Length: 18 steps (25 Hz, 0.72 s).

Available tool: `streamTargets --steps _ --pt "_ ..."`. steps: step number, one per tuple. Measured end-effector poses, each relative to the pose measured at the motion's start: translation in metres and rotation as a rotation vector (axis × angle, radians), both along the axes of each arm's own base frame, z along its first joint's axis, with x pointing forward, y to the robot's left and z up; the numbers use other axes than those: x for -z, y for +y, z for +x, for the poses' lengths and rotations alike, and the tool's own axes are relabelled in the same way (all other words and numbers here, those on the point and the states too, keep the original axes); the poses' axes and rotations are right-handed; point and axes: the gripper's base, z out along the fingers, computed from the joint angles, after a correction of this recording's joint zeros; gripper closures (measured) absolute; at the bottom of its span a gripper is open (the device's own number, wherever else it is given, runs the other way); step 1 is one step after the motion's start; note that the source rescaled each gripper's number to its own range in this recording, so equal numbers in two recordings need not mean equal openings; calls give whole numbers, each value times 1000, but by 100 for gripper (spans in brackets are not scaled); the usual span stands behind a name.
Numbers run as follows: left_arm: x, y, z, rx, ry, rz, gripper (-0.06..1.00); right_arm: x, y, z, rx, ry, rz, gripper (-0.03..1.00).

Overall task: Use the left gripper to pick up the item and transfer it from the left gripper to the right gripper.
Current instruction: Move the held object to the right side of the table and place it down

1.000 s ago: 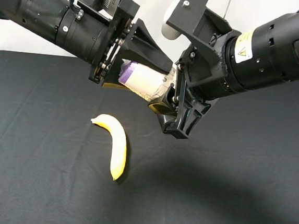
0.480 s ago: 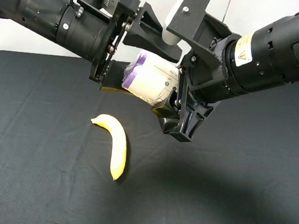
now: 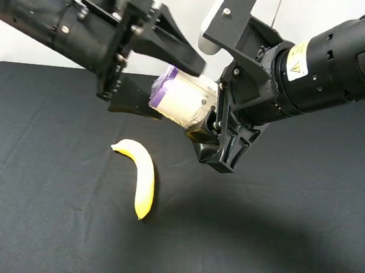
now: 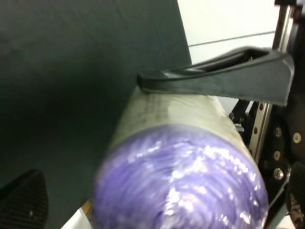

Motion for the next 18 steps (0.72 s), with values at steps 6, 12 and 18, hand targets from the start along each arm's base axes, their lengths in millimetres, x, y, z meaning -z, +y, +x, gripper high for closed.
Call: streamTargets --steps 6,12,18 --pt "-4 29 9 -18 50 -37 -6 0 0 0 13 10 9 90" --pt "-14 53 11 -53 29 -41 -6 0 0 0 18 15 12 90" --pt "-51 86 -8 -133 -145 44 -6 0 0 0 18 15 12 90"
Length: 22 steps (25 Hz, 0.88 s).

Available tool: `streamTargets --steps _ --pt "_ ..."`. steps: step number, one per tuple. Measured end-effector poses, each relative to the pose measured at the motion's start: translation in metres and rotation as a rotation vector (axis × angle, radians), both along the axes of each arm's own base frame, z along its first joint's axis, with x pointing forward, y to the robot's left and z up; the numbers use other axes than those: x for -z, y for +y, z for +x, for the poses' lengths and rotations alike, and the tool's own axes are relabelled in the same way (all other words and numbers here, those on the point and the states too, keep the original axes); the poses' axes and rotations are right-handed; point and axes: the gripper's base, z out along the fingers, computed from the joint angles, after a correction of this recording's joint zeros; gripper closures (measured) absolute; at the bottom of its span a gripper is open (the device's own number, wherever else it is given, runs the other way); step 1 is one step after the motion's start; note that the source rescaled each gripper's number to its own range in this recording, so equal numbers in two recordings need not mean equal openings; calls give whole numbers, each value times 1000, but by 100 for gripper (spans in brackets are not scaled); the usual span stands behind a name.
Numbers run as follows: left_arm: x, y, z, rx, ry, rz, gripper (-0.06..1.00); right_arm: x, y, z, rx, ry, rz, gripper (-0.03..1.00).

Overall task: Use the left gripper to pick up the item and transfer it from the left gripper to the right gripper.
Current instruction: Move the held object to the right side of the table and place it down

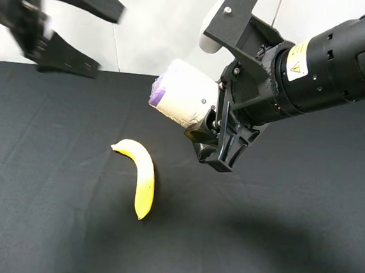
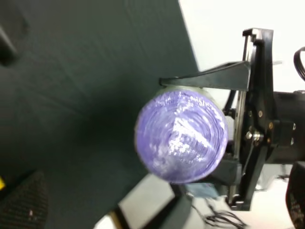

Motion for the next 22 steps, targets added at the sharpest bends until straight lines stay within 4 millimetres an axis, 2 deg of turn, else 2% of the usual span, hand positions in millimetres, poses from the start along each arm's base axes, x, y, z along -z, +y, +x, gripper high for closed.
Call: streamTargets --steps 7,14,17,22 --pt "-38 41 -46 -169 -222 310 -6 0 0 0 0 0 0 90" --pt "-66 62 -105 -337 -395 577 -6 0 0 0 9 7 6 90" --pt "-70 70 -128 -437 -436 647 -6 0 0 0 25 20 17 90" --pt "-55 80 -167 -556 -498 734 -6 0 0 0 53 42 35 90"
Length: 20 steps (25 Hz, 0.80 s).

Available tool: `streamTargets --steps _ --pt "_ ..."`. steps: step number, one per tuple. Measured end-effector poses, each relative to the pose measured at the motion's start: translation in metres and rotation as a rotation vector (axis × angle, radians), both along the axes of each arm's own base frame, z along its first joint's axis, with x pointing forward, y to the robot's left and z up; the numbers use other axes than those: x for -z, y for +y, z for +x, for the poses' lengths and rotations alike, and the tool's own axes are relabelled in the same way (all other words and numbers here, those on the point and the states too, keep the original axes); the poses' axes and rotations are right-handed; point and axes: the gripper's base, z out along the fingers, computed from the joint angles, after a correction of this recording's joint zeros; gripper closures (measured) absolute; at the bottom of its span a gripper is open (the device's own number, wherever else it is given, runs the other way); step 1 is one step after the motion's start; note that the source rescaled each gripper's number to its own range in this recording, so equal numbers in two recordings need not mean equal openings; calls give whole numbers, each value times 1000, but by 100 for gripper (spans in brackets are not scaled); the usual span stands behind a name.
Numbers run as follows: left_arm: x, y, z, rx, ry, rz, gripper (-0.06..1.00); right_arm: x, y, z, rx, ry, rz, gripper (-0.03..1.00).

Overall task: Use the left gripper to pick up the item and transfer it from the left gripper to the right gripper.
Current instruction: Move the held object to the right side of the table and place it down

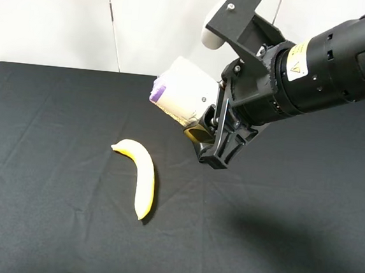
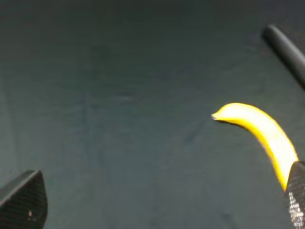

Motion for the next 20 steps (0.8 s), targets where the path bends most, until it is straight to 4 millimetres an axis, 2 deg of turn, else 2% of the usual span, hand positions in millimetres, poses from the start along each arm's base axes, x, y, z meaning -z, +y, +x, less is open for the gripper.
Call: streamTargets --steps 5,9,15,20 --pt "34 1 -34 -35 -32 11 -6 0 0 0 6 4 4 90" --pt "63 1 -54 -36 -57 11 -6 0 0 0 16 12 11 90" --pt "94 4 -66 -91 -20 10 -6 0 0 0 20 15 14 90" --pt "98 7 -67 -136 1 16 -6 0 0 0 28 22 19 90"
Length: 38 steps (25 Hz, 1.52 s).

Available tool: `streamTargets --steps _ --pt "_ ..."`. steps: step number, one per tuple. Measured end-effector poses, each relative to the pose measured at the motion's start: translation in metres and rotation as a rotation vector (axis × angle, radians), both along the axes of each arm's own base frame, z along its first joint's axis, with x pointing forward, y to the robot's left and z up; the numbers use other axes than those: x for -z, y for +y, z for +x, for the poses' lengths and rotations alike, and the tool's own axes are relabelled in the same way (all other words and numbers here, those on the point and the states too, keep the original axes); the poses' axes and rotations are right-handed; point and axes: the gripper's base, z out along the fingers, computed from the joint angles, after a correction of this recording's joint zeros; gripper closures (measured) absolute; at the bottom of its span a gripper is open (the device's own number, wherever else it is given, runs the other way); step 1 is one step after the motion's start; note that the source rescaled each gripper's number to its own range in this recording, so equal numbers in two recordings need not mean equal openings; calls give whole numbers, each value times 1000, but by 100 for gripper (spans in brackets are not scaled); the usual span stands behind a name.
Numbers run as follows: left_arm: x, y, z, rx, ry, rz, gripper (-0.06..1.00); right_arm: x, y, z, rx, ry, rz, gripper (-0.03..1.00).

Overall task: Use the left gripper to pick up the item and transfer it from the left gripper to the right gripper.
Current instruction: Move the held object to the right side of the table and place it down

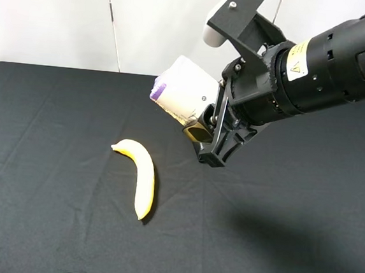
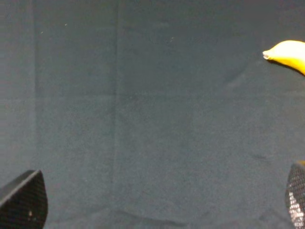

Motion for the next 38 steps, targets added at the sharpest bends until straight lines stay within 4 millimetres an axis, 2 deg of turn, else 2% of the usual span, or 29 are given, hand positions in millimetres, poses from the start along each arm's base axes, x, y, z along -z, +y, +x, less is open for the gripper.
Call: streamTargets --steps 6,14,38 --pt "5 1 0 -26 29 -7 -6 0 0 0 13 6 14 90" --pt "5 0 -1 68 29 -6 -5 0 0 0 34 22 28 90" --pt "5 0 -1 69 28 -4 -3 -1 1 0 37 22 33 90"
